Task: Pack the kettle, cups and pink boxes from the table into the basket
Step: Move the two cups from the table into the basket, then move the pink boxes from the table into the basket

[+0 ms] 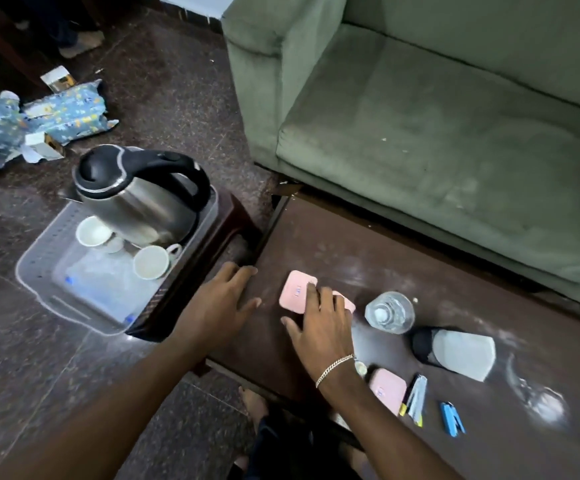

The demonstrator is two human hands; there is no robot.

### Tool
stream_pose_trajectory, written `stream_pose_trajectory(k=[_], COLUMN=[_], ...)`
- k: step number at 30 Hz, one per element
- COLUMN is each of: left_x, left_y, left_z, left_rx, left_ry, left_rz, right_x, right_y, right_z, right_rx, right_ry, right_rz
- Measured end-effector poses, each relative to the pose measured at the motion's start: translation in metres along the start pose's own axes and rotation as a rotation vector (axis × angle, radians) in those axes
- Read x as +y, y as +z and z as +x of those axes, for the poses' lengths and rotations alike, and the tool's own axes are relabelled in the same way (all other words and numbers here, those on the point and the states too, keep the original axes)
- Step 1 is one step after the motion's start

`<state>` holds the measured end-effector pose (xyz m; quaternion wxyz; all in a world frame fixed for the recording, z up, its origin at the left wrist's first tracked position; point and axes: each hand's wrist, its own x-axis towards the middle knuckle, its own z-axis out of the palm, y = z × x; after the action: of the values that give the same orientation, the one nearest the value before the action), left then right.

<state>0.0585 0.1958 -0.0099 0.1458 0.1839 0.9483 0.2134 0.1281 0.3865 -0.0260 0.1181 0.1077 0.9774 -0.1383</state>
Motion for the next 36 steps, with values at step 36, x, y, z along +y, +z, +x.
stream_pose_trajectory(k=[36], left_x=[0.105], left_y=[0.155], left_z=[0.062], left_rx=[-0.379], left_ry=[0.327], left_rz=[0.648], right_x=[0.222], right_y=[0.076], right_z=[-0.116], right_rx=[-0.214], right_ry=[-0.046], right_rz=[-0.043])
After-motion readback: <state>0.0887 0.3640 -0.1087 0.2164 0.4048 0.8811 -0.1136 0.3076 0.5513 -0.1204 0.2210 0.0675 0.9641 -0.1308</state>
